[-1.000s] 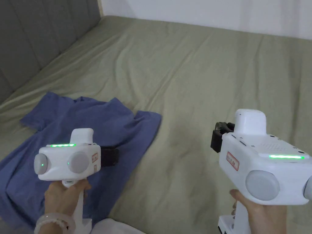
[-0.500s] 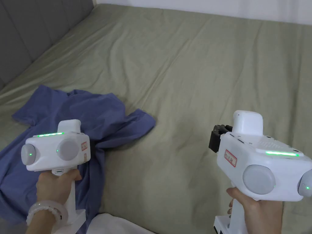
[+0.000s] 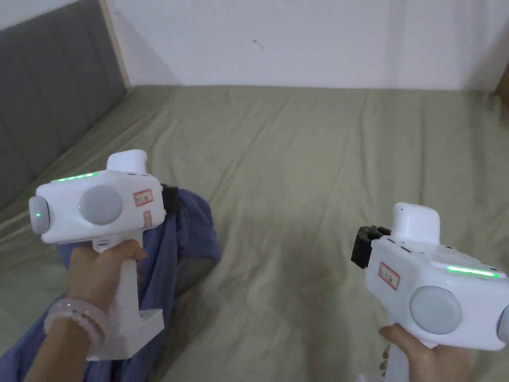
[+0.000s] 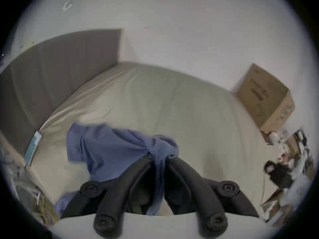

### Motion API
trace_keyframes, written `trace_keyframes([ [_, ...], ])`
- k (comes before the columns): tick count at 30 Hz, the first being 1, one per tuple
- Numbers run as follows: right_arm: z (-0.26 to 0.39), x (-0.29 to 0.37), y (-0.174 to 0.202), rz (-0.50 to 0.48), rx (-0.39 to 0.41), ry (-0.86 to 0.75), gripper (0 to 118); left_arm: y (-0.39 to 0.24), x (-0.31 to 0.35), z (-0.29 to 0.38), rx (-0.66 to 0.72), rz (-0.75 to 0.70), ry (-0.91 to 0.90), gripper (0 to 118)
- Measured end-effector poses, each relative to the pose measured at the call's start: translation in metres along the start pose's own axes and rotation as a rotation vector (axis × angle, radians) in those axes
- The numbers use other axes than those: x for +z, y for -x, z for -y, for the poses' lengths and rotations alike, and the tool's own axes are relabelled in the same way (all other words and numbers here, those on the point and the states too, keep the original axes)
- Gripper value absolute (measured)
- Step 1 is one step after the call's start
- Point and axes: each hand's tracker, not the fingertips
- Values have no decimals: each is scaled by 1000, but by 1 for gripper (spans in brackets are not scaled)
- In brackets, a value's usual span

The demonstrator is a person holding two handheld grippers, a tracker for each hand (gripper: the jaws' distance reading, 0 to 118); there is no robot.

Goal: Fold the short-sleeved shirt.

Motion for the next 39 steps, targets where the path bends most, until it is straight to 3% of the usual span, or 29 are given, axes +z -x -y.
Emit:
trace_keyframes([
  [6, -19, 46, -64, 126, -78, -114, 0, -139, 18, -33, -164, 293, -87, 6],
  [9, -27, 72, -101, 205, -99, -164, 0, -200, 29, -31, -196, 457, -110, 6],
  [13, -34, 113, -143, 311, -140, -206, 0, -253, 27, -5, -183, 568, -93, 6],
  [17, -22, 129, -179, 375, -161, -204, 0, -276, -11, 64, -195, 516, 74, 6],
  [22, -1, 128, -192, 404, -156, -143, 0, -265, -74, 179, -201, 462, 409, 6],
  [28, 12, 108, -179, 378, -119, -75, 0, -246, -86, 215, -220, 406, 433, 7],
  [29, 13, 104, -176, 368, -125, -69, 0, -244, -88, 212, -209, 404, 437, 10],
  [33, 11, 95, -160, 327, -129, -55, 0, -241, -82, 194, -235, 413, 452, 92],
  [34, 10, 93, -157, 318, -117, -54, 0, -239, -77, 189, -240, 414, 439, 105],
  [35, 10, 91, -153, 308, -105, -52, 0, -234, -71, 183, -241, 408, 412, 111],
  [39, 6, 87, -134, 267, -70, -47, 0, -202, -43, 145, -189, 367, 297, 104],
])
